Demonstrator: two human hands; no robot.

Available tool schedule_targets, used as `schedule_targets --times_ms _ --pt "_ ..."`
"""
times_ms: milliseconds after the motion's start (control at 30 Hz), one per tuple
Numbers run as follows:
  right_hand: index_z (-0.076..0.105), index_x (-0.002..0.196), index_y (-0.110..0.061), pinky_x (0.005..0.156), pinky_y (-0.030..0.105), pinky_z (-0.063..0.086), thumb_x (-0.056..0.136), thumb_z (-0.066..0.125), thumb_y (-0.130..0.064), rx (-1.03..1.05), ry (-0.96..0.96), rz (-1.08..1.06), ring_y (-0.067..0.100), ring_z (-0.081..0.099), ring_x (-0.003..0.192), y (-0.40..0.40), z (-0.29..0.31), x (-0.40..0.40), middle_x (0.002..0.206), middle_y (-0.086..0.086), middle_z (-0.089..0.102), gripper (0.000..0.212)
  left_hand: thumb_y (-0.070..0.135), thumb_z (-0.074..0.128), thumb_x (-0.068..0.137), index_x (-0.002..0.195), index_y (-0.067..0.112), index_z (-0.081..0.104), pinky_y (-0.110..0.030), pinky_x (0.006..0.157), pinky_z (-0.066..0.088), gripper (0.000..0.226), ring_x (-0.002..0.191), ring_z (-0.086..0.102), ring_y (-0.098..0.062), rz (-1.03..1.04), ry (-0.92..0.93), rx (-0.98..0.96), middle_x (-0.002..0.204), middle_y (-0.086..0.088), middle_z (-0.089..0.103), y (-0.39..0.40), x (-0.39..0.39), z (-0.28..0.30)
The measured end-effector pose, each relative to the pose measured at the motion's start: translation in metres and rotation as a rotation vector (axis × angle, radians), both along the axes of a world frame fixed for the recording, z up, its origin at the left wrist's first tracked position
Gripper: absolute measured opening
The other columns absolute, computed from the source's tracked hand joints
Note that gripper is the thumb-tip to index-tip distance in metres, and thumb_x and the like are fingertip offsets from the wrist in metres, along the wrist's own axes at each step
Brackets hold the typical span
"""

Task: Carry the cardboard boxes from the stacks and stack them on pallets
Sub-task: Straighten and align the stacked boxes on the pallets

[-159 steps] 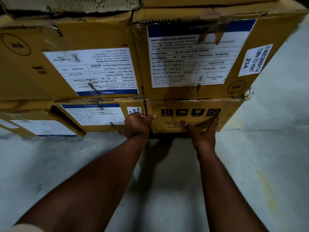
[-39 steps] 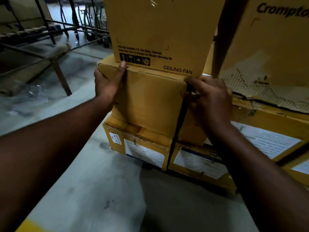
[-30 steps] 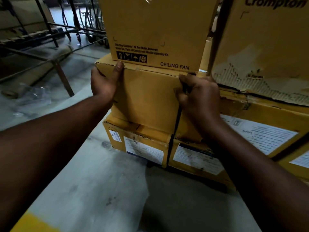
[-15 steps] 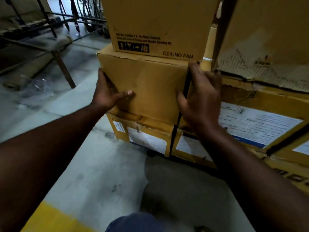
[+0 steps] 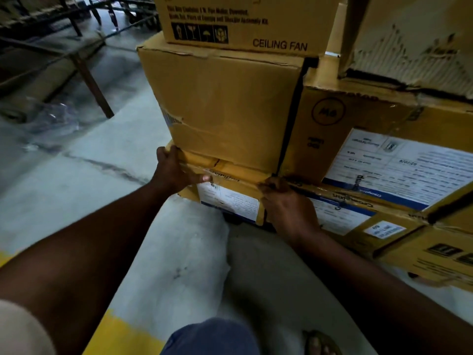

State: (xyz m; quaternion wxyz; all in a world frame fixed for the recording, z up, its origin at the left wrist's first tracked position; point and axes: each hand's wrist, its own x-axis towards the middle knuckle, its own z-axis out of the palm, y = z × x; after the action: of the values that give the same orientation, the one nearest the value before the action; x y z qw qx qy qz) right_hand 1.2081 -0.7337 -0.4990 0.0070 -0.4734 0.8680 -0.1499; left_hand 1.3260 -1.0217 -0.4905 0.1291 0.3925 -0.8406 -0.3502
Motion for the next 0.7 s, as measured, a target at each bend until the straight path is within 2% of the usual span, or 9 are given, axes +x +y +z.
schedule_targets --times_ms 67,133,267,367,533,600,633,700 --pt "0.057 0.143 -0.023 0.074 0.043 0.061 0.093 0.066 -0.014 0.016 0.051 -0.001 0.035 0.069 0.099 -0.002 0.002 -0.003 0.147 0.005 0.049 0.051 0.050 0.099 0.053 0.149 0.008 0.037 -0.043 0.111 0.045 0.121 0.132 0.046 -0.034 0.041 0.023 -0.062 0.147 -0.014 0.028 0.002 -0.003 -0.002" --pt "0.062 0.130 -0.023 0.069 0.041 0.059 0.091 0.068 -0.014 0.028 0.094 -0.011 0.035 0.069 0.090 -0.005 0.007 -0.003 0.136 0.006 0.053 0.041 0.049 0.099 0.052 0.145 0.006 0.042 -0.043 0.109 0.047 0.117 0.128 0.049 -0.035 0.060 0.045 -0.078 0.144 -0.015 0.032 0.008 -0.006 -0.002" --pt "0.069 0.111 -0.019 0.059 0.036 0.056 0.072 0.075 0.004 0.068 0.103 -0.021 0.034 0.066 0.081 -0.010 0.022 -0.005 0.121 0.009 0.057 0.046 0.051 0.099 0.052 0.142 0.007 0.045 -0.047 0.106 0.049 0.114 0.126 0.050 -0.035 0.070 0.083 -0.114 0.140 -0.016 0.036 0.008 -0.008 -0.006" --pt "0.068 0.107 -0.020 0.055 0.032 0.045 0.067 0.078 0.002 0.081 0.114 -0.028 0.035 0.066 0.076 -0.007 0.030 -0.008 0.118 0.007 0.058 0.046 0.050 0.099 0.052 0.138 0.007 0.048 -0.047 0.104 0.050 0.109 0.124 0.051 -0.035 0.083 0.112 -0.125 0.138 -0.015 0.037 0.009 -0.011 -0.006" --pt "0.070 0.090 -0.022 0.045 0.025 0.026 0.036 0.088 0.000 0.094 0.235 -0.061 0.028 0.062 0.056 -0.006 0.031 -0.007 0.097 0.003 0.062 0.061 0.047 0.098 0.056 0.132 0.004 0.049 -0.044 0.100 0.051 0.100 0.117 0.052 -0.034 0.081 0.096 -0.171 0.134 -0.017 0.037 0.013 -0.012 -0.014" --pt "0.069 0.090 -0.019 0.045 0.025 0.027 0.038 0.086 0.004 0.062 0.249 -0.045 0.030 0.061 0.057 -0.006 0.026 -0.009 0.096 0.005 0.062 0.059 0.056 0.095 0.057 0.135 0.007 0.047 -0.049 0.099 0.052 0.104 0.116 0.052 -0.036 0.059 0.072 -0.200 0.133 -0.018 0.036 0.014 -0.009 -0.017" --pt "0.068 0.090 -0.018 0.046 0.026 0.028 0.040 0.085 0.006 0.050 0.254 -0.042 0.030 0.061 0.059 -0.006 0.025 -0.009 0.095 0.005 0.062 0.057 0.066 0.090 0.056 0.137 0.010 0.046 -0.052 0.101 0.051 0.108 0.118 0.050 -0.038 0.052 0.058 -0.226 0.134 -0.018 0.035 0.014 -0.006 -0.019" --pt "0.069 0.089 -0.017 0.047 0.027 0.030 0.046 0.083 0.007 0.029 0.279 -0.056 0.030 0.061 0.062 -0.007 0.025 -0.007 0.095 0.006 0.063 0.052 0.082 0.075 0.060 0.142 0.021 0.047 -0.061 0.113 0.037 0.106 0.132 0.039 -0.046 0.026 -0.070 -0.377 0.144 -0.021 0.036 0.017 -0.002 -0.023"
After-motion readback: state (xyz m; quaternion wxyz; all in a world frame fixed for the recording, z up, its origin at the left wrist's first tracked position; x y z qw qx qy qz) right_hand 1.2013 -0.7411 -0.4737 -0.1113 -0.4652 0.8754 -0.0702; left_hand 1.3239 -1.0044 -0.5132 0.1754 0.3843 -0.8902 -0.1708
